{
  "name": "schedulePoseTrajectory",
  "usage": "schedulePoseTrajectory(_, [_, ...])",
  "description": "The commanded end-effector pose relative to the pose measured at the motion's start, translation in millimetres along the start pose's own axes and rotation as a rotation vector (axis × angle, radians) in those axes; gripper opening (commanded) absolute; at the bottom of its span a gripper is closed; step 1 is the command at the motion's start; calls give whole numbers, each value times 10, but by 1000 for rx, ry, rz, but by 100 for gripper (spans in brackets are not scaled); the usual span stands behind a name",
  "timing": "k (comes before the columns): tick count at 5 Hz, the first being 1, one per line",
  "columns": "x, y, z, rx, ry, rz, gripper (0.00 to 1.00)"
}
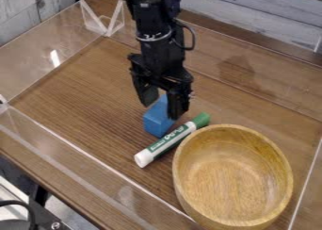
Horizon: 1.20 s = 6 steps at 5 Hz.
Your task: Put the blue block in the brown bowl
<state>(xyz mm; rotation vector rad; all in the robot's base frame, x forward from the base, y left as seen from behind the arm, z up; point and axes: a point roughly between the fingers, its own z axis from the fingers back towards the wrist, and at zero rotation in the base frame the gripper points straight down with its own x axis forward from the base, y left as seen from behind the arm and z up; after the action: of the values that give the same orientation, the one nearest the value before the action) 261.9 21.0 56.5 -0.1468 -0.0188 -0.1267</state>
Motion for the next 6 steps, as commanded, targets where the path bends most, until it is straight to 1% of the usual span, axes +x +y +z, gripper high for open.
schedulePoseTrajectory(1, [45,34,37,8,-36,-5,100])
schedulePoseTrajectory(2, [45,47,8,8,-38,-13,0])
schedulePoseTrajectory(4, [58,51,55,11,-32,-32,0])
schedulePoseTrajectory(6, [84,42,147,14,-25,-46,0])
